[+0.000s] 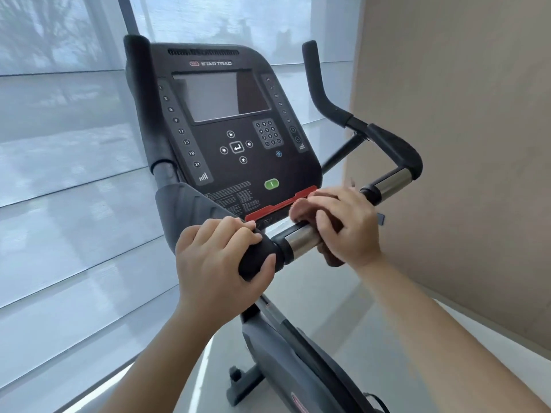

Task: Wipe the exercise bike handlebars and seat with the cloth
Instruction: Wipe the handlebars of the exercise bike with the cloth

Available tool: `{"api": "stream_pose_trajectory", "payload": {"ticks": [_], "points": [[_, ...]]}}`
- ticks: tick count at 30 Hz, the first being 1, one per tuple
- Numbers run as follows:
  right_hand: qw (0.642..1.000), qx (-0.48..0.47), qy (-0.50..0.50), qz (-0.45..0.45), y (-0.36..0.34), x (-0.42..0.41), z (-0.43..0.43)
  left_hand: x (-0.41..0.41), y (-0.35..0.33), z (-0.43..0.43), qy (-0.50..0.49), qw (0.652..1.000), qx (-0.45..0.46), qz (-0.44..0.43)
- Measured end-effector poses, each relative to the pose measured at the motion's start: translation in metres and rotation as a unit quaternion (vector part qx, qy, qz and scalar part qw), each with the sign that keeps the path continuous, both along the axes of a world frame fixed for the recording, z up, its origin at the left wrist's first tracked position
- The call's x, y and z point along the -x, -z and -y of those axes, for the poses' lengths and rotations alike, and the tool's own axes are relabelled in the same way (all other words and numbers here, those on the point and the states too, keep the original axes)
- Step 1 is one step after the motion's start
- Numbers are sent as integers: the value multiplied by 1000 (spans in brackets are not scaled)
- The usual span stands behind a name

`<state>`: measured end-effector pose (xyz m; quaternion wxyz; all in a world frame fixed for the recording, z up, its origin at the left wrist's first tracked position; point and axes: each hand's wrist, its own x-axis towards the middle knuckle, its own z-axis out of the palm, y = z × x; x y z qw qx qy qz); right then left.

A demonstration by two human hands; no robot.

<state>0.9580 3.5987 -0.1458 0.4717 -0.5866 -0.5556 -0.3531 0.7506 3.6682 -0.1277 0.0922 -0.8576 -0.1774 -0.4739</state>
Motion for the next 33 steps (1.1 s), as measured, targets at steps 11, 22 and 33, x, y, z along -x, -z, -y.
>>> {"api": "stream_pose_trajectory", "payload": {"ticks": [11, 22, 33], "points": [[998, 30, -41, 39, -1, -13, -2, -4, 2, 0, -18, 1000, -10, 9], [999, -14, -31, 35, 9, -55, 1, -70, -6, 48, -72, 988, 31, -135], [999, 15, 41, 20, 7, -138, 12, -138, -5, 50, -66, 983, 63, -162]]}}
